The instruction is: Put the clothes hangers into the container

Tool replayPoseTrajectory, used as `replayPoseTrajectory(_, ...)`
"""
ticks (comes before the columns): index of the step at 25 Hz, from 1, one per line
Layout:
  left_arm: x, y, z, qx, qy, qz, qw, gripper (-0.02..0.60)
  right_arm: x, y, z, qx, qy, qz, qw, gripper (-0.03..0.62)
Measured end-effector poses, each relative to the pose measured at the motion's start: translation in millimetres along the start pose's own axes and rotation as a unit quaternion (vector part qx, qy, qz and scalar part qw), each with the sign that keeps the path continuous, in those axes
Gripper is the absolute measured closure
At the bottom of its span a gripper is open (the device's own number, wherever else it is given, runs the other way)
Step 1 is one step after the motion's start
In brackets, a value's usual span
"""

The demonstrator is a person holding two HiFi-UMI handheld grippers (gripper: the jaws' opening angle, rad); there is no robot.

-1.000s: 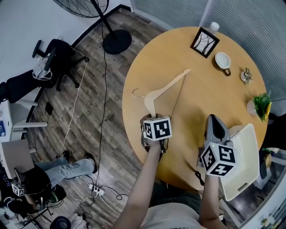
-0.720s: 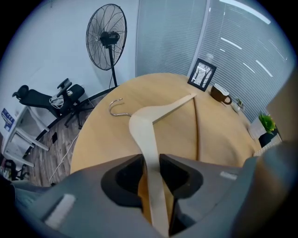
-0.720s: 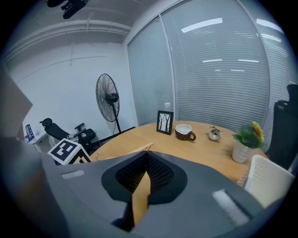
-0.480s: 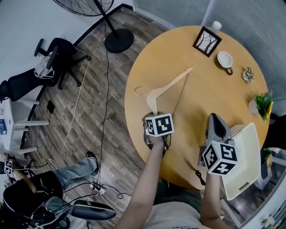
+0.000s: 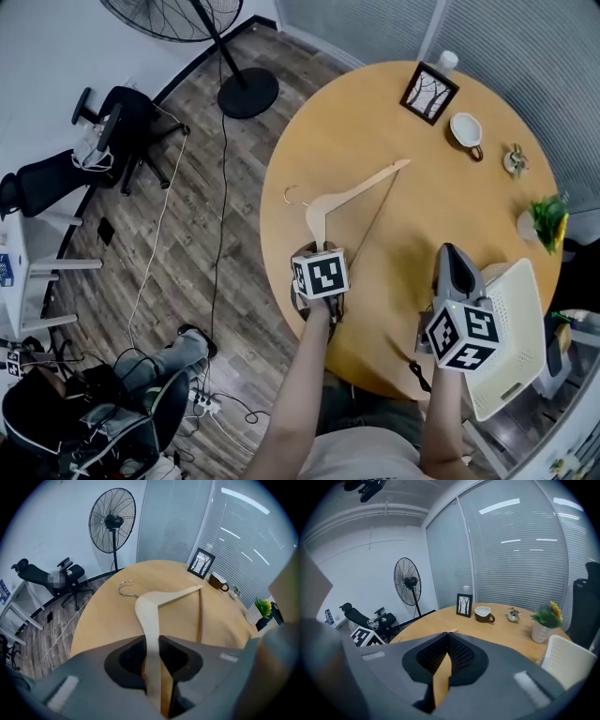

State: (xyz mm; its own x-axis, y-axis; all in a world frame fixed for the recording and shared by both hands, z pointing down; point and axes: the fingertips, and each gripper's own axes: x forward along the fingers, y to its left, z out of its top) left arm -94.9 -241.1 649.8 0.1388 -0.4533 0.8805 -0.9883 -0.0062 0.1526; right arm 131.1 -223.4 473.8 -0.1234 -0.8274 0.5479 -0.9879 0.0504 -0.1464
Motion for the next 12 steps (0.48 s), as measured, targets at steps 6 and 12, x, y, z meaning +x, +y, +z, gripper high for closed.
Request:
replayPoseTrajectory(6,-10,11,-3,-0.005,-0.008,-0.003,1.0000,0.488,-3,-6,3,0.004,-0.006,-0.003,1.000,0.569)
replayPoseTrajectory(12,-26,18,2,0.000,-0.021,-0.007,0.9998,0.488,-5,1,10,0.004,-0.010,-0.002,1.000,0.568)
